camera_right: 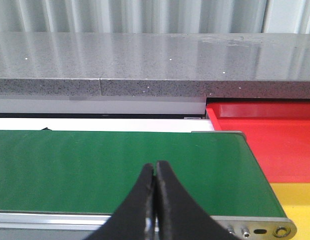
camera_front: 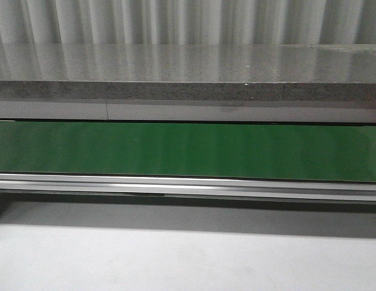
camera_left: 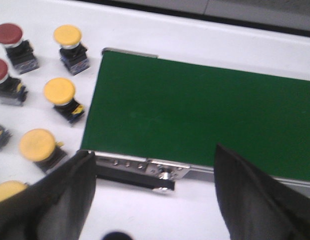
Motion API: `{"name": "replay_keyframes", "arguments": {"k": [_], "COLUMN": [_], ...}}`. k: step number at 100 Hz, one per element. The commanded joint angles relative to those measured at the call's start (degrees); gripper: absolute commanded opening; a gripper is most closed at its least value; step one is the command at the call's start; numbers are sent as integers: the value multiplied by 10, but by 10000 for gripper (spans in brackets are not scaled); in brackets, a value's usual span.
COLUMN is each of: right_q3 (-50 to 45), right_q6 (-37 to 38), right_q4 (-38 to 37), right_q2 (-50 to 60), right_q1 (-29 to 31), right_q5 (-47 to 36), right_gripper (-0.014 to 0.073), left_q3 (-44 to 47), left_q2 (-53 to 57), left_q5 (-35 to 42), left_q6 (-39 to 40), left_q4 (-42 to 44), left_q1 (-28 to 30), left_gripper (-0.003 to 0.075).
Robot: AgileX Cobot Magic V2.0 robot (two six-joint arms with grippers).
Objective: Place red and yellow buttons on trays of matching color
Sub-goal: 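Move the left gripper down over the yellow buttons beside the conveyor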
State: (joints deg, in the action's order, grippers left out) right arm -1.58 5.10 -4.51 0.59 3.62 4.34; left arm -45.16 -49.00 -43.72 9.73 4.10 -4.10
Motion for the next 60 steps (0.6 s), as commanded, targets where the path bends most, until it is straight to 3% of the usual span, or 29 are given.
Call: {"name": "replay_keyframes", "arguments": {"k": [1,19,47,60], "right_q3": [11,11,11,11], "right_q6": [-4,-4,-4,-4], "right_q4": [-7,-7,-7,-7], "right_q2": [6,6,6,6], "right_q1": [2,2,2,2], "right_q5": [-46,-46,-46,-46], "right_gripper": [-64,-64,-64,-64], "left_q3": [-46,-84,-86,-86], "left_q2": [-25,-89,-136,-164], "left_q5": [-23,-108,-141,-147], "left_q6": [53,58,44,4], "left_q4": [58,65,59,15], "left_q1": [3,51,161,203], "left_gripper": [489,489,489,489]}}
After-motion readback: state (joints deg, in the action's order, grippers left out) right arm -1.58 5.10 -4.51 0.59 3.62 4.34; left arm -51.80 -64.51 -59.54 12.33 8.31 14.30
